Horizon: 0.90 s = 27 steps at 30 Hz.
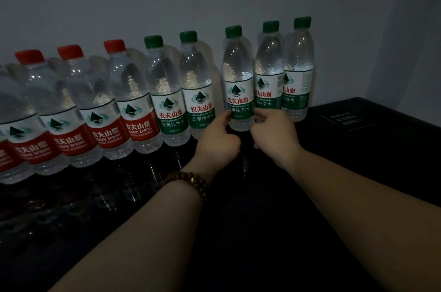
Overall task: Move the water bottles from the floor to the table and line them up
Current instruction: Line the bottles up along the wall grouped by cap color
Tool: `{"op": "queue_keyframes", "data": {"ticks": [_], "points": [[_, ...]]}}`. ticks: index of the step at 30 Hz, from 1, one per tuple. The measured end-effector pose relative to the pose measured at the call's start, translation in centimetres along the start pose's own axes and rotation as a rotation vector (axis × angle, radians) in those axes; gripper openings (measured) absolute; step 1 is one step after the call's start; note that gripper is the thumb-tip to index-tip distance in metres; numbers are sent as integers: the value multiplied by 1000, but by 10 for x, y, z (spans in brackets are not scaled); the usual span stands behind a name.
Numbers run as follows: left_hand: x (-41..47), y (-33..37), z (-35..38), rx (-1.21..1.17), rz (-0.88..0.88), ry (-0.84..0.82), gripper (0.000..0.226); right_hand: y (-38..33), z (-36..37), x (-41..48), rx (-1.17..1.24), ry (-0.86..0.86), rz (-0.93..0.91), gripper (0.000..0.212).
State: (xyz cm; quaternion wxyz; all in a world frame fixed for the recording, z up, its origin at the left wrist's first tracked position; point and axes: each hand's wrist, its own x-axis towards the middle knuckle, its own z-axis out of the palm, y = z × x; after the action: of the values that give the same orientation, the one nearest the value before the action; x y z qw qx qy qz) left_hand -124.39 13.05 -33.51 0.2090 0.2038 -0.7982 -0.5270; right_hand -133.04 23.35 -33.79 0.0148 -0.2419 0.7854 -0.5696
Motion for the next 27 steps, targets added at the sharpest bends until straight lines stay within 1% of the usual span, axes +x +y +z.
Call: {"op": "queue_keyframes", "data": {"ticks": [2, 4, 5, 7, 11, 12, 15, 17, 22, 27], "points": [[1, -1, -1, -84, -31, 74, 70, 0, 1, 0, -11, -30, -5, 69], [1, -1, -1, -98, -38, 119, 62, 1, 1, 2, 11, -15, 13, 72], [0, -1, -1, -79, -31, 127, 62, 2, 1, 3, 25, 4, 28, 72], [-1, 0, -1, -21, -11, 116, 69, 3, 0, 5, 32, 24, 49, 71], [-8, 6, 0, 107, 36, 25, 86, 5, 2, 7, 5, -26, 34, 77], [-8, 6, -1, 96, 32, 28, 86, 5, 2, 7, -1, -35, 27, 78], [-7, 5, -2, 20, 13, 87, 76, 6, 2, 7, -2, -54, 11, 74], [-7, 5, -2, 32, 27, 111, 72, 7, 2, 8, 15, -45, 11, 70], [-7, 4, 0, 102, 44, 72, 81, 11, 1, 12, 1, -20, 48, 72], [-6, 4, 0, 60, 3, 84, 77, 11, 2, 14, -40, -43, 39, 76]]}}
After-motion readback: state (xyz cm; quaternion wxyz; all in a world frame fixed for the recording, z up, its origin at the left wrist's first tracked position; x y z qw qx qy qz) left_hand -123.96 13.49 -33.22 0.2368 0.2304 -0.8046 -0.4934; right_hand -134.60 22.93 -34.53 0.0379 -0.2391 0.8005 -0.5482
